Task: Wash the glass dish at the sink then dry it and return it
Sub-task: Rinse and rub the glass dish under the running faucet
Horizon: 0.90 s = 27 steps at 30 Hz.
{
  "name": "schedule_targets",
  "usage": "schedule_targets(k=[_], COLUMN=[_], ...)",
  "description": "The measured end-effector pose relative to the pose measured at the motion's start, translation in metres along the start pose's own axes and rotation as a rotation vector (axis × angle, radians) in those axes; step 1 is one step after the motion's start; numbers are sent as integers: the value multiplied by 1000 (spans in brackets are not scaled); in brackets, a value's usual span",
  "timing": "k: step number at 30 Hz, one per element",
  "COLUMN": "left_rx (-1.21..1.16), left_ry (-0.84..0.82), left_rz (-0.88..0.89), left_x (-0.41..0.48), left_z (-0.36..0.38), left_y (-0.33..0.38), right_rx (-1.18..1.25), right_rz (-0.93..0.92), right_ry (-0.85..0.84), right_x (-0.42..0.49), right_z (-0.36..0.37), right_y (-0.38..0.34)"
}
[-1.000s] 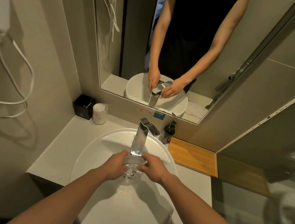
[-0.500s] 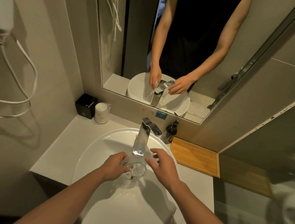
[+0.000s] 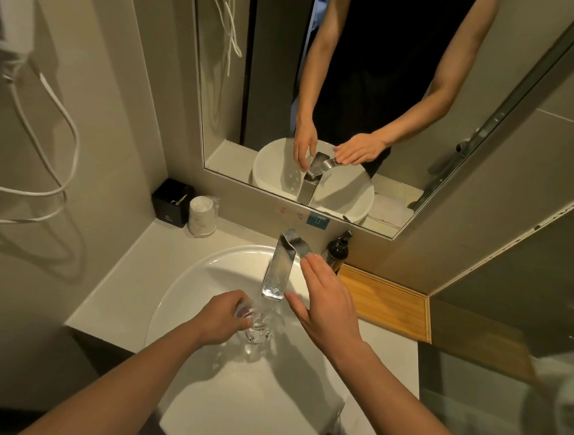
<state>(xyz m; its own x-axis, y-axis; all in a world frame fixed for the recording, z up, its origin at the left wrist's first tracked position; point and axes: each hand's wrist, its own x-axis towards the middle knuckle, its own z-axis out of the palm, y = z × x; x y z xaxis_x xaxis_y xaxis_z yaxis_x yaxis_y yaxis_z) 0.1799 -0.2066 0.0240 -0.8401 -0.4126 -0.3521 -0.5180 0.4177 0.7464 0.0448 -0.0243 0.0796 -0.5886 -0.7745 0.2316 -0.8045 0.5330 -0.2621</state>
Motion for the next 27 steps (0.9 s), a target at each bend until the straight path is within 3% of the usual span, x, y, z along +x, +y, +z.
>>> schedule_targets(k=[4, 9, 11, 14, 16, 23, 27], left_rx=[12, 34, 37, 9, -2, -102, -22], left_ry=[7, 7, 7, 10, 21, 44, 54], left_rz=[6, 34, 49, 49, 56, 120, 175], left_x=[-1, -7, -10, -16, -19, -30, -35], left_z=[-5, -8, -9, -10, -8, -3, -4], left_y=[1, -2, -3, -2, -2, -3, -7], right_rx=[-35, -21, 22, 180, 275, 310, 283], right_rz=[-10, -51, -66, 99, 147, 63, -18], right_ry=[-35, 125, 33, -253, -358, -391, -343], right_x=[-9, -32, -46, -51, -46, -37, -41], right_z=[4, 10, 21, 38, 41, 42, 40], right_y=[3, -10, -11, -6, -4, 4, 4])
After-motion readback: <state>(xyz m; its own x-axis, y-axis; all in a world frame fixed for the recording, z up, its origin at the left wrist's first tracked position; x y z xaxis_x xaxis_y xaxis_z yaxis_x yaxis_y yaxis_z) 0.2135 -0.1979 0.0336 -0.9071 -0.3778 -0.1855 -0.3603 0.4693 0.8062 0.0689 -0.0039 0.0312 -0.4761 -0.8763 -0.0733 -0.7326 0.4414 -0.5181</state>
